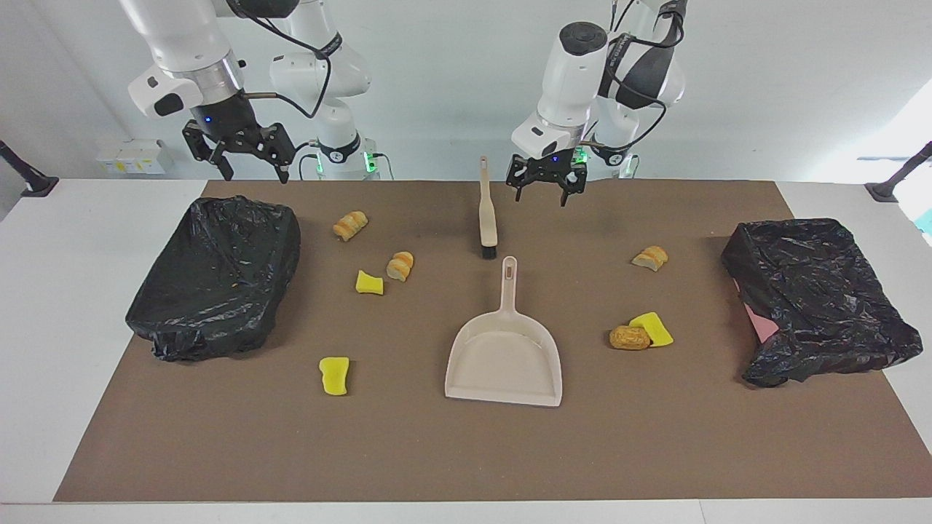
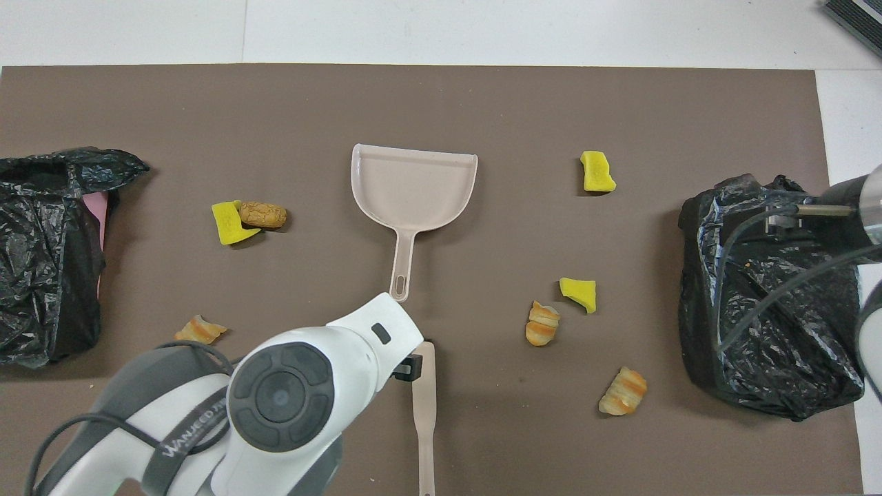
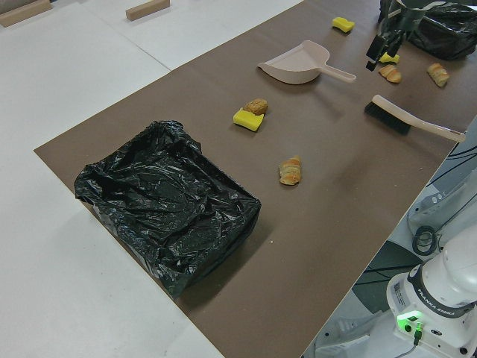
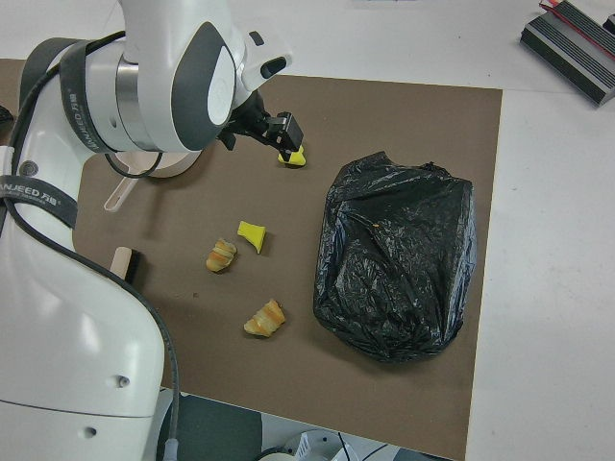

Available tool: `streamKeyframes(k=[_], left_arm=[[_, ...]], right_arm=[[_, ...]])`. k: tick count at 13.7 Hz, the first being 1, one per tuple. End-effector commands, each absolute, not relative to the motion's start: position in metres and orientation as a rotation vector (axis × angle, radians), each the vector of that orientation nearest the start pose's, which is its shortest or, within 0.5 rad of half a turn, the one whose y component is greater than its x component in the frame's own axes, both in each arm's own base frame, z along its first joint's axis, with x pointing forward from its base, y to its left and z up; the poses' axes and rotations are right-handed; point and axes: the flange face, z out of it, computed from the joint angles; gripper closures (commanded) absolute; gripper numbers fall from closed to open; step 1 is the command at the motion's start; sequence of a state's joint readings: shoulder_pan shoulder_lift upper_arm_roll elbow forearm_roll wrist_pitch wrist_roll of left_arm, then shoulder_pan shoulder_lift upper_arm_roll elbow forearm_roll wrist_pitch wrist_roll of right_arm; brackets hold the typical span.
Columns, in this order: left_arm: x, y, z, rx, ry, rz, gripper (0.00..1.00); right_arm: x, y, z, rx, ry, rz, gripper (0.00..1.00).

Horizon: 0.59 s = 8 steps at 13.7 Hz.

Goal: Sweep and dump trash in bin

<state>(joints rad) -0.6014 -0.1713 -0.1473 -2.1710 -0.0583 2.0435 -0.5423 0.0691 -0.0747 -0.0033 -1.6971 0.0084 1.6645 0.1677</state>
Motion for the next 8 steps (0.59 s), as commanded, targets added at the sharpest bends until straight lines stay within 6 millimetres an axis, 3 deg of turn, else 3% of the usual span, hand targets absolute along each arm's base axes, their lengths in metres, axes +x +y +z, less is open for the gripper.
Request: streamKeyframes(k=[1,4,8], left_arm=[[0.331,-0.364,0.436,-3.194,0.27,-0.048,0.0],[0.292,-0.38,0.404,-3.179,0.324,-0.029,0.0],[0.249,-0.407,0.371,-3.159,0.317,0.017,0.0]], right_arm=[[0.541,0.064,0.596,-3.118,0.186,-0.071,0.0],[0.56,0.104,0.567,-3.108,0.232,-0.077,0.0],[0.578,0.201,0.521,-3.098,0.34,-0.069,0.0]])
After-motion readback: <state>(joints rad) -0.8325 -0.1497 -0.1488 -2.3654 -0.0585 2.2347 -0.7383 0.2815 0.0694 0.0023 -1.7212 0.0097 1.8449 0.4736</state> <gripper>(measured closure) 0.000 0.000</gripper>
